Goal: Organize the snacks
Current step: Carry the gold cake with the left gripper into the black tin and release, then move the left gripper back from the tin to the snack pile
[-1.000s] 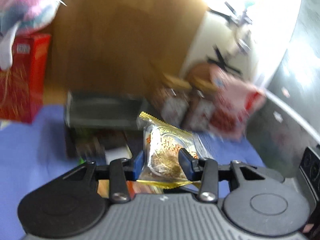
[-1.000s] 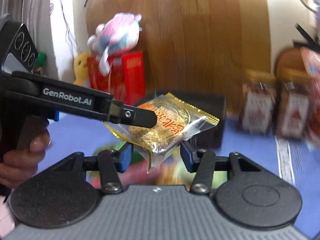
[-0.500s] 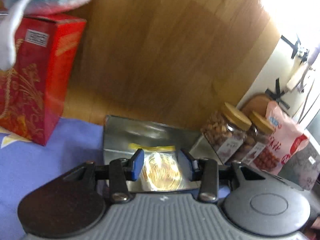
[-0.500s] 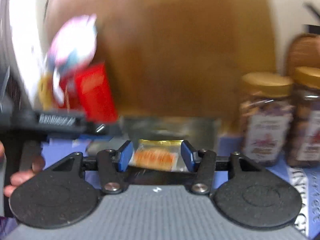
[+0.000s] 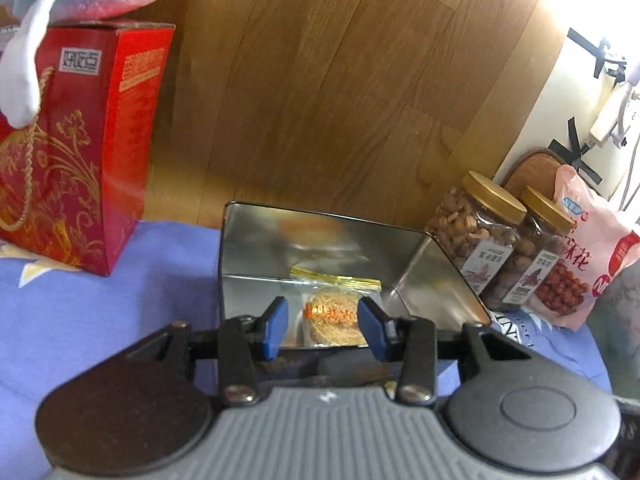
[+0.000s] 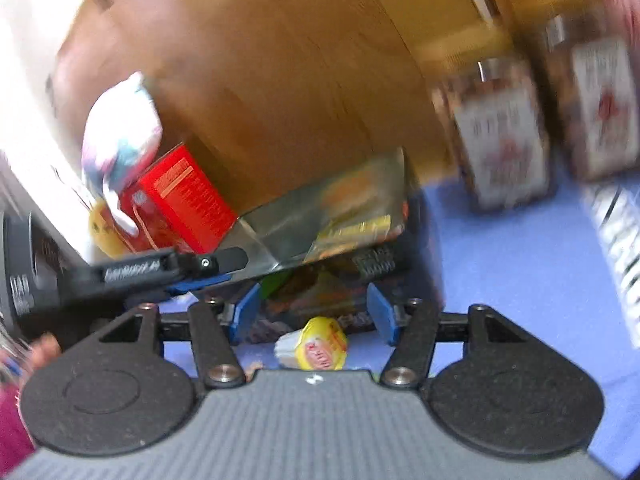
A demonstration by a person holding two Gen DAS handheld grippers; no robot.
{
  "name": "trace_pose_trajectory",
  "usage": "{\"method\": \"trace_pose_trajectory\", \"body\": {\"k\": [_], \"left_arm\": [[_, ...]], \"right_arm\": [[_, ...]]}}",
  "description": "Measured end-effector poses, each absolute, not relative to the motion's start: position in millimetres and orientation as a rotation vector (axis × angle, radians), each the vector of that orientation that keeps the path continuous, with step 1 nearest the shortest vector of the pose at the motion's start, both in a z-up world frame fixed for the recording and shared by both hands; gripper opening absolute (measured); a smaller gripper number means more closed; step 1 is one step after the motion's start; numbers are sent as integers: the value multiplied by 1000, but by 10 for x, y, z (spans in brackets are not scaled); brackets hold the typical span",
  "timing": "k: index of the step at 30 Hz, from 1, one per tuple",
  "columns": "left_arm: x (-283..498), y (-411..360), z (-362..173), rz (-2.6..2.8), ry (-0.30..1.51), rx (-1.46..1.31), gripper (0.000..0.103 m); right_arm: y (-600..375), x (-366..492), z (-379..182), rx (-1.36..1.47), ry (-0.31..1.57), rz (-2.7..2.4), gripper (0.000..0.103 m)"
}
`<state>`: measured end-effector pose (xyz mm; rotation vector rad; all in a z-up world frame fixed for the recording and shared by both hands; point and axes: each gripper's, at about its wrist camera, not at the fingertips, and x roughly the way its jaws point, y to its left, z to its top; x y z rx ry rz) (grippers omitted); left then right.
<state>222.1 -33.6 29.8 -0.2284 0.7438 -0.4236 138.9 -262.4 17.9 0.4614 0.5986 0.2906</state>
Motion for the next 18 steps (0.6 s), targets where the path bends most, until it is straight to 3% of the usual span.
{"method": "trace_pose_trajectory", "body": {"k": [7,18], "left_arm": [[2146,57,464,-301,656,-313,45],[2492,14,2,-302,828,-410,41]], "right_arm": [[-3022,1518,235,479,513,126,64],[-2948,1959,-13,603,654,173,65]]}}
